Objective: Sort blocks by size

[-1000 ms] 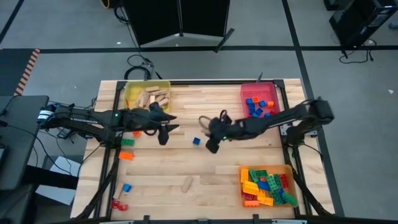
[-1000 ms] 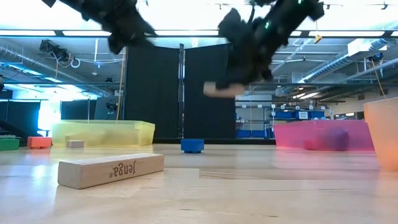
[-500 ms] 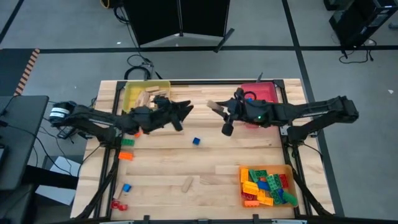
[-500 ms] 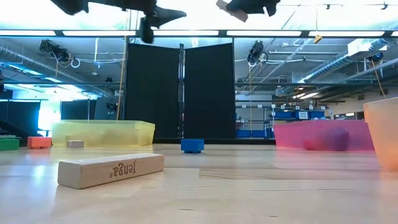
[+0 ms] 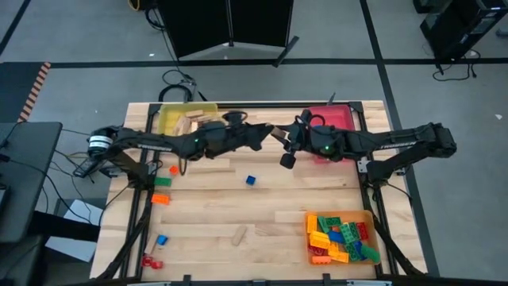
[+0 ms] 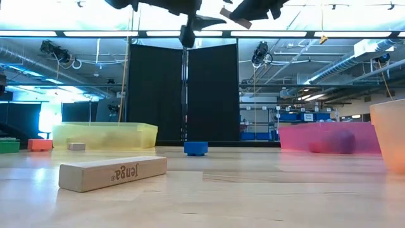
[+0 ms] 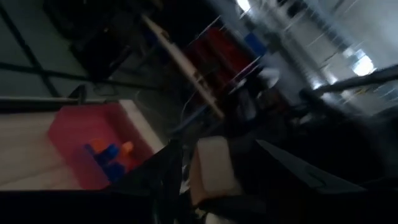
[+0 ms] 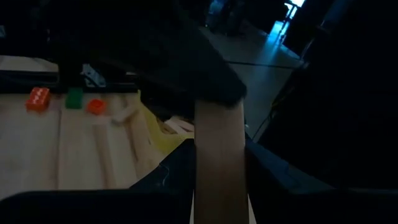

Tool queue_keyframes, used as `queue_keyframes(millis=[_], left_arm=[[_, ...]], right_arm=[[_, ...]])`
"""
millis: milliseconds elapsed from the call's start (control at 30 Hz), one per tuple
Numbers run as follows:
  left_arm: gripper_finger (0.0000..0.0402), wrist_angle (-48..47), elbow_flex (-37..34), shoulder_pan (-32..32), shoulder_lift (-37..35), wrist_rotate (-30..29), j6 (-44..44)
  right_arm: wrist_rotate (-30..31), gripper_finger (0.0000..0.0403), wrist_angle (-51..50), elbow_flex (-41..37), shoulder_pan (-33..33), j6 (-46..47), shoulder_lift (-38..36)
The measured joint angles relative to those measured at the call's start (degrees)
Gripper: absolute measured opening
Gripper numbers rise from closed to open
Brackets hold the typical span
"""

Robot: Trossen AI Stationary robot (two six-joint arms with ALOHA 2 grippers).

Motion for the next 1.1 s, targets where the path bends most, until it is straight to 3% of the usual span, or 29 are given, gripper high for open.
queue_keyframes(millis=[333, 500, 667, 900, 1100], left_arm=[[0.0196, -7.91, 6.53, 0.25, 5.28, 0.76, 0.53], [0.0144, -7.95, 6.56, 0.58, 5.62, 0.89, 0.29], [0.0059, -7.84, 6.57, 1.39, 5.62, 1.74, 0.62], [0.0061, -9.99, 6.56, 3.77, 4.93, 5.39, 6.50], [0.0061, -28.14, 6.53, 9.35, -2.78, 3.28, 10.61]], right_arm=[[0.13, 0.0121, -1.89, 0.00, -1.11, -0.06, 0.00], [0.13, 0.0122, -2.39, 0.00, -1.13, -0.08, 0.00], [0.09, 0.0165, -3.74, 0.02, -1.14, 0.50, 0.00], [0.02, 0.0223, -5.76, 0.09, -1.14, 1.21, 0.00], [-0.11, 0.0257, -15.75, 0.09, -1.86, 9.34, -0.02]])
